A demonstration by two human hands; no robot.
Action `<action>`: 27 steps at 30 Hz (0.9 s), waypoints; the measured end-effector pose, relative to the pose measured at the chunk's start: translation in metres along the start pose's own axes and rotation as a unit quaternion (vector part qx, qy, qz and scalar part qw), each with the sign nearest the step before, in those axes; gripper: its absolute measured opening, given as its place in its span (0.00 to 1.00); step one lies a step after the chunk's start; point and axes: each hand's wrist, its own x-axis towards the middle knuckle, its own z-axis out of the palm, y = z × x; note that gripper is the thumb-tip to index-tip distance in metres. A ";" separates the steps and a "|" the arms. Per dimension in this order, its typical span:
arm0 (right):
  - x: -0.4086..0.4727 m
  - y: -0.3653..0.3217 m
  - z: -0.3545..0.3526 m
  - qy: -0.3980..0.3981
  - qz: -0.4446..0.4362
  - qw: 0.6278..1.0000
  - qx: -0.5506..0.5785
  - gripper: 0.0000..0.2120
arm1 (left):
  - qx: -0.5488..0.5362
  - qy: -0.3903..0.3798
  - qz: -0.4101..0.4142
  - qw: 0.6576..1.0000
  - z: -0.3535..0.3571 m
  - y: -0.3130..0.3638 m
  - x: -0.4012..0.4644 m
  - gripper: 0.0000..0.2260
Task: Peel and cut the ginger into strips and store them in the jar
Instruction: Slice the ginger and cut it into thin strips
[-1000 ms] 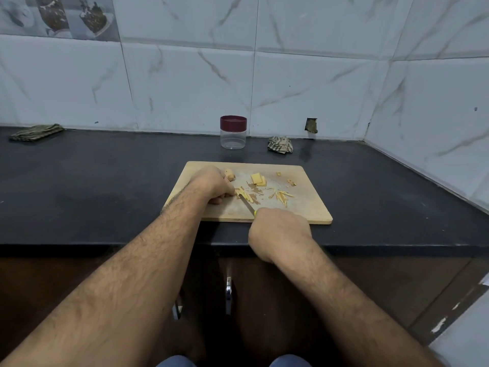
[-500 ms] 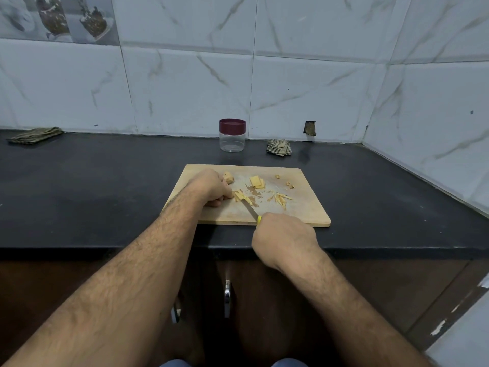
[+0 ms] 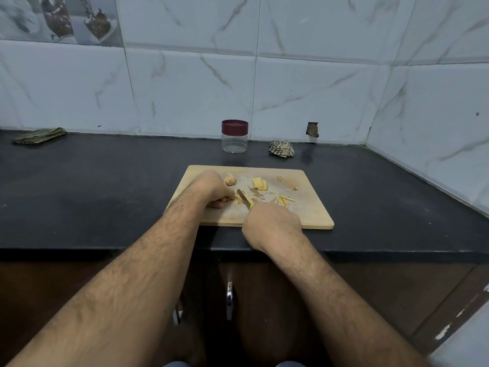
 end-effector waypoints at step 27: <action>0.005 -0.007 0.000 -0.019 -0.007 0.999 -0.028 0.15 | 0.006 -0.023 -0.026 0.999 -0.002 0.007 -0.001 0.09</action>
